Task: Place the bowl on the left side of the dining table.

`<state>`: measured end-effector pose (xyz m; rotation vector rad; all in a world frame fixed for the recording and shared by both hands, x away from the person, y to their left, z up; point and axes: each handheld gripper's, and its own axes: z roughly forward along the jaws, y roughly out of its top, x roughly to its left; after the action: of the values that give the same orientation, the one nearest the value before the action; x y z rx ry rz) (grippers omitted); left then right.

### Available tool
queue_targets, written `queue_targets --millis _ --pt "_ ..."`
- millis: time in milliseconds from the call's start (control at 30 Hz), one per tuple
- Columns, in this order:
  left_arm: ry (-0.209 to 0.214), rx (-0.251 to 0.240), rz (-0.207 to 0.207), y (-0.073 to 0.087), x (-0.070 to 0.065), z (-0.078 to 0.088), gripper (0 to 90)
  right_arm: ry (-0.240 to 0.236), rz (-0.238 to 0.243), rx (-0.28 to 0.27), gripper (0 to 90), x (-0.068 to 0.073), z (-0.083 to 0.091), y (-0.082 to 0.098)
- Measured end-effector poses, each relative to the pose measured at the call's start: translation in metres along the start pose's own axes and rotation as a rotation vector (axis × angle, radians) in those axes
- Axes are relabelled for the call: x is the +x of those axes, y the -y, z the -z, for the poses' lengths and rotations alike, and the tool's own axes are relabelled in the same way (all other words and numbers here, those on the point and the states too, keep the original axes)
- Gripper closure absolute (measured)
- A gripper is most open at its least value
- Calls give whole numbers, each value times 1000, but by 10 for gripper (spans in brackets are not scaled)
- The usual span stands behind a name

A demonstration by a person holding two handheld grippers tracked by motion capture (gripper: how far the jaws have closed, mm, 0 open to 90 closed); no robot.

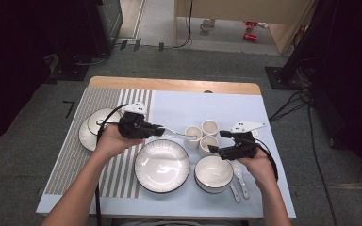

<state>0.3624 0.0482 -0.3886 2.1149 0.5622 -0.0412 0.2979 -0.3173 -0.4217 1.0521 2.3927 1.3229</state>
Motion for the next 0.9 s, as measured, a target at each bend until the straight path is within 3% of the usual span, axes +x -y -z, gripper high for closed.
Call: queue_targets --millis 900 --pt "-25 -24 24 6 17 20 825 64 -43 -25 209 -22 12 23"
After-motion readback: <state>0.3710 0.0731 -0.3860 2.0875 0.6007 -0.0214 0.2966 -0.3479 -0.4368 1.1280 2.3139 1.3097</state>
